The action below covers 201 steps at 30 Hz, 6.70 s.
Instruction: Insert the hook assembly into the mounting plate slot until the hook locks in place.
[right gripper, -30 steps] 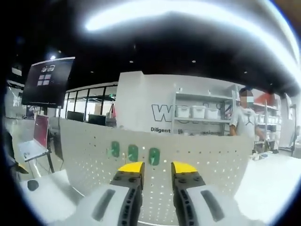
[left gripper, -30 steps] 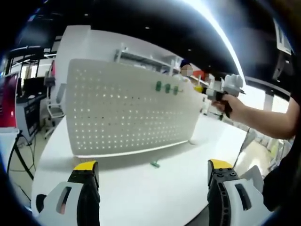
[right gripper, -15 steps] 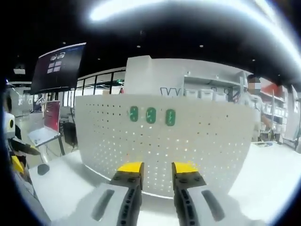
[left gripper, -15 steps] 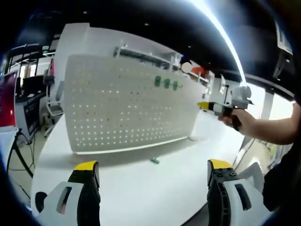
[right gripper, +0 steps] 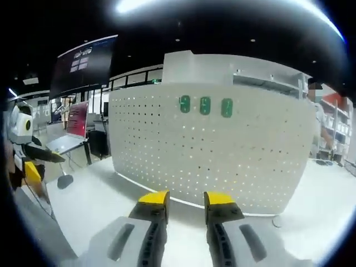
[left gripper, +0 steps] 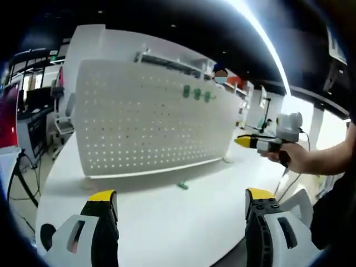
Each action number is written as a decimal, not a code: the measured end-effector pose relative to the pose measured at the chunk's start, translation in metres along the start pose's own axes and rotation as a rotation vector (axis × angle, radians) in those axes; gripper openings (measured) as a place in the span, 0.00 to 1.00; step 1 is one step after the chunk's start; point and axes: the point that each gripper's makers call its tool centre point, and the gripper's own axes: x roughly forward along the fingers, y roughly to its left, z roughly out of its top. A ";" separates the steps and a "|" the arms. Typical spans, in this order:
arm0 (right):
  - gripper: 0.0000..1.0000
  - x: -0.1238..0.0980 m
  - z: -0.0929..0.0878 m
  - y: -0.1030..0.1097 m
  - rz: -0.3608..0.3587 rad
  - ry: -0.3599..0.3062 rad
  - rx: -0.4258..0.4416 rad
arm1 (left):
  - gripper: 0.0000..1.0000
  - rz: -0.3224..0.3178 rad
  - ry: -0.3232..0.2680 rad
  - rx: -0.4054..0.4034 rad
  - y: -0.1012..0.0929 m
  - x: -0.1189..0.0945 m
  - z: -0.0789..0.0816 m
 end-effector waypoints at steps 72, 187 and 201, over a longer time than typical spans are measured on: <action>0.21 0.162 -0.146 0.048 0.090 0.383 0.135 | 0.94 0.065 0.139 -0.102 0.051 0.017 -0.048; 0.00 0.016 0.079 0.218 0.528 -0.193 0.241 | 0.05 -0.194 -0.030 -0.482 -0.014 0.037 0.035; 0.00 0.016 0.070 0.218 0.524 -0.111 0.223 | 0.01 -0.159 0.005 -0.444 -0.012 0.038 0.031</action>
